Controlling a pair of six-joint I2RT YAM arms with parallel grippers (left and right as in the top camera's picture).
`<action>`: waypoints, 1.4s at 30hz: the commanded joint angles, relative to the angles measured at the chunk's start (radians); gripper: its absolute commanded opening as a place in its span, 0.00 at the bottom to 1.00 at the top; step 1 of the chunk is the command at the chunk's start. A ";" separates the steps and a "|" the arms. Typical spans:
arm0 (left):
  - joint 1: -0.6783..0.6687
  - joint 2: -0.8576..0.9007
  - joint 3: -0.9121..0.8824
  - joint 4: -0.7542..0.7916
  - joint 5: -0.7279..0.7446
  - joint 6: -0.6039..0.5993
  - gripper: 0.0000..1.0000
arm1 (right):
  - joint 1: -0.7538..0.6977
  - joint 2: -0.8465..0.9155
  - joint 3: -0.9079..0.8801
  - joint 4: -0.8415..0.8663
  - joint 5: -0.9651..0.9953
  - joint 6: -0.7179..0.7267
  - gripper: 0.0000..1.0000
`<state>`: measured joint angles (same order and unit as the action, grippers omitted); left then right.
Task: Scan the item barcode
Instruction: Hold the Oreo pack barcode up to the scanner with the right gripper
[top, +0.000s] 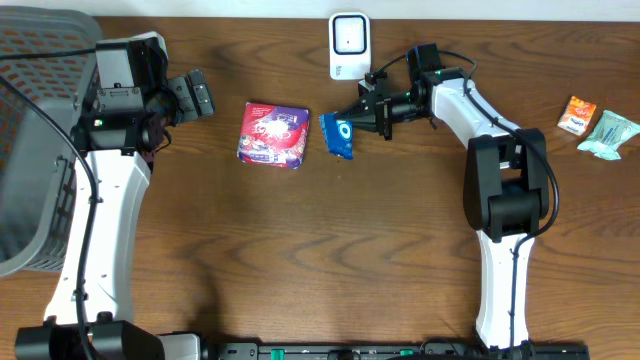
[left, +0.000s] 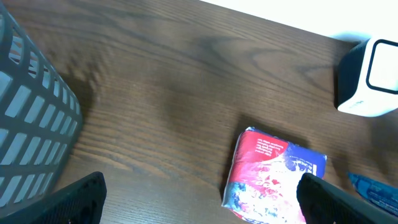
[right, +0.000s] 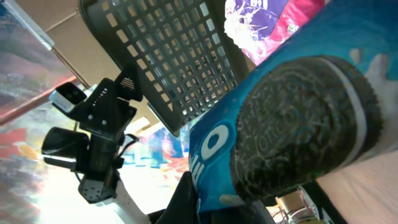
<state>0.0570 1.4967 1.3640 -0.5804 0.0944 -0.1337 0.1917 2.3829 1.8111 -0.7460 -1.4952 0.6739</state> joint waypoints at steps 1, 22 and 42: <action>0.002 0.007 -0.003 -0.003 -0.010 0.003 0.98 | 0.004 0.013 0.001 0.043 -0.031 0.042 0.01; 0.002 0.007 -0.003 -0.003 -0.010 0.003 0.98 | 0.068 -0.266 0.001 0.237 0.992 -0.181 0.01; 0.002 0.007 -0.002 -0.003 -0.010 0.003 0.98 | 0.163 -0.095 0.001 0.734 1.163 -0.439 0.01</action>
<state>0.0570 1.4967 1.3640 -0.5804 0.0944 -0.1337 0.3672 2.2688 1.8050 -0.0380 -0.3202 0.2634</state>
